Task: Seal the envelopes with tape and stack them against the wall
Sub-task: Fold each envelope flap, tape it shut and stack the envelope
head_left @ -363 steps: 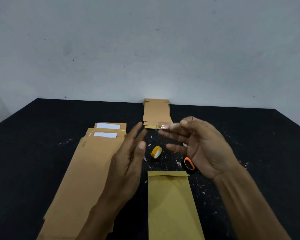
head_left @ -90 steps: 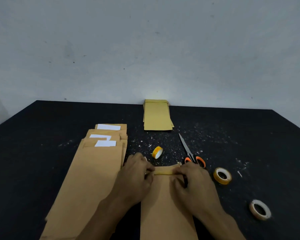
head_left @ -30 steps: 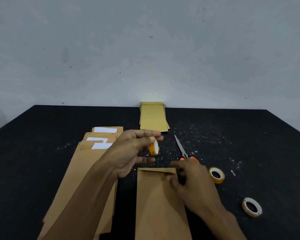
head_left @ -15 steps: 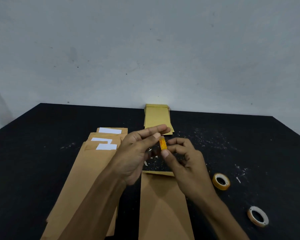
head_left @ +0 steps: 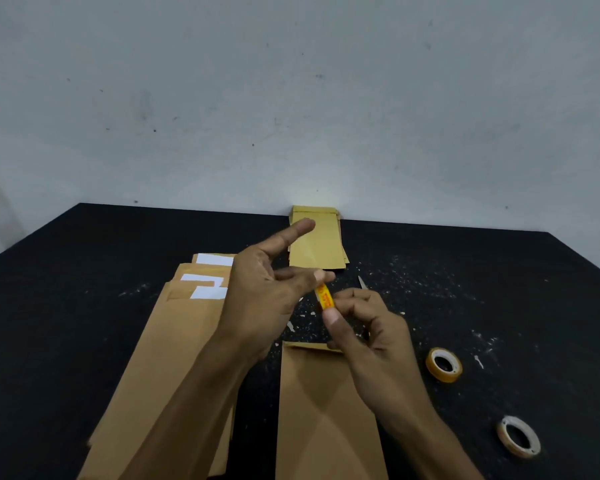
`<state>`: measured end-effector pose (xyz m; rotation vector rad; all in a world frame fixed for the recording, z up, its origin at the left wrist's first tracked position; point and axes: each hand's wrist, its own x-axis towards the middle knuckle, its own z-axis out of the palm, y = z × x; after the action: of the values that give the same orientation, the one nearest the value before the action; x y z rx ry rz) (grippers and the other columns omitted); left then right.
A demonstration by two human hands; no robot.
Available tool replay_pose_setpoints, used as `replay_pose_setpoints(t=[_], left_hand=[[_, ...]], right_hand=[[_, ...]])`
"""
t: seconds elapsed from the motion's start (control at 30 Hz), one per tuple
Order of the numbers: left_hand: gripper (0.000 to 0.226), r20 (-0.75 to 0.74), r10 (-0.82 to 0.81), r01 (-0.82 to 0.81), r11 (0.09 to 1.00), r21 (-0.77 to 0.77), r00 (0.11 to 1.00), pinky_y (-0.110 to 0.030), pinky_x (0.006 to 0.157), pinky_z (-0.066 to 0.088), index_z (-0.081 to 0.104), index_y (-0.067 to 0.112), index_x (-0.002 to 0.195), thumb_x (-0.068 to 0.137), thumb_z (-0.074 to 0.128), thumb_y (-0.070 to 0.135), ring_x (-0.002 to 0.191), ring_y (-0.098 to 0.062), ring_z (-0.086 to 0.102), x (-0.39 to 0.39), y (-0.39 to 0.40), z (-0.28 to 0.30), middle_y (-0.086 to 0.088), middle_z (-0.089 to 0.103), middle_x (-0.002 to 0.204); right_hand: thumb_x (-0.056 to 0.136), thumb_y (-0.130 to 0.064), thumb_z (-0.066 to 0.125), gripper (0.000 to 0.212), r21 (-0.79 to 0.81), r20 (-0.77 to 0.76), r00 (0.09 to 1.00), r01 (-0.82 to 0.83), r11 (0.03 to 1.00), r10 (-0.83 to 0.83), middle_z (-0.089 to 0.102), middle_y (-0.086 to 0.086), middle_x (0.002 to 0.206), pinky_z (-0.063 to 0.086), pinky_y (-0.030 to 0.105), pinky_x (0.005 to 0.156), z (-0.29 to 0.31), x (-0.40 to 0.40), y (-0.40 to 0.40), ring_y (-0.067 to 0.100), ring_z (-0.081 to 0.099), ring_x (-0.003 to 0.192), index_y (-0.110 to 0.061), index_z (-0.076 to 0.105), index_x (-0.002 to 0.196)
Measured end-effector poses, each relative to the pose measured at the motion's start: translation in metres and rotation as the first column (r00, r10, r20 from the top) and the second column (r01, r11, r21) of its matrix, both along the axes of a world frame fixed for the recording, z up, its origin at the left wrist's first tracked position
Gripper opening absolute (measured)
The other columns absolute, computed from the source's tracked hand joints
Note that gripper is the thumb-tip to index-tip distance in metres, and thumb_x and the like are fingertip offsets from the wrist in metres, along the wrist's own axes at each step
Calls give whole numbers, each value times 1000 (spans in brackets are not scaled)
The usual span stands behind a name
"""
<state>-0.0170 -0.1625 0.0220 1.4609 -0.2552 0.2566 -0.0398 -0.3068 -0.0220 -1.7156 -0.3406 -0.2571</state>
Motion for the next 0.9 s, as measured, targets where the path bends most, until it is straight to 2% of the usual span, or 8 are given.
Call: replay_pose_setpoints(t=[0.13,0.27,0.37,0.53,0.6,0.7,0.8,0.9], left_hand=[[61,36,123,-122,992,-15,992,-32,84,60,59,17,135,84,66,-14,84,-20,76,2,-2,-1,11,69,123],[72,65,71,-73,997,23,995,-33,87,59,52,19,142,80,70,-14,91,-18,75,3,-2,1,1,63,135],[91,68,-4,-2,995,95,998,-37,80,61,41,22,149,75,72,-19,104,-16,70,3,-6,-3,10,41,154],[98,36,-17,11,990,140,999,-45,81,60,39,26,150,71,76,-18,101,-15,71,5,-8,-12,10,39,154],[99,21,-31,27,987,159,999,-51,88,58,39,26,150,70,77,-18,98,-14,71,4,-6,-13,13,41,151],[98,1,-72,71,979,192,997,-47,83,60,40,26,150,70,74,-20,97,-11,71,1,-6,-10,20,40,147],[96,-18,-110,111,966,234,994,-40,71,63,40,26,150,72,72,-21,98,-11,71,-2,-7,-10,15,33,154],[96,-26,-142,144,954,261,990,-31,68,61,40,28,149,73,73,-20,100,-12,70,-1,-6,-12,15,31,157]], right_hand=[[86,-45,59,33,-21,-8,1000,25,999,-25,61,2,98,47,15,75,2,-5,5,9,60,94,-19,73,72],[90,-56,59,43,-14,-33,997,71,997,-72,64,-1,92,53,29,75,-4,-3,1,10,62,91,-21,74,72],[86,-54,56,34,14,-93,995,33,999,-32,64,-3,93,57,43,77,-6,-4,-3,12,62,92,-28,76,76],[88,-49,54,40,57,-272,962,14,998,2,71,-1,88,58,35,68,3,-6,-19,16,68,85,-18,78,86],[95,-39,60,23,-117,-248,953,151,982,-176,73,-7,81,59,34,69,2,2,-32,7,68,78,-25,76,85],[95,-24,65,11,-580,-64,887,341,740,-458,70,-8,92,58,38,79,-3,25,-50,9,65,85,-30,70,87],[93,-25,66,8,-806,-63,847,268,527,-527,65,0,98,57,45,79,-3,42,-52,22,64,90,-19,69,97],[88,-30,72,23,-867,-107,841,181,463,-530,56,1,98,54,40,80,3,47,-49,26,62,94,-15,61,102]])
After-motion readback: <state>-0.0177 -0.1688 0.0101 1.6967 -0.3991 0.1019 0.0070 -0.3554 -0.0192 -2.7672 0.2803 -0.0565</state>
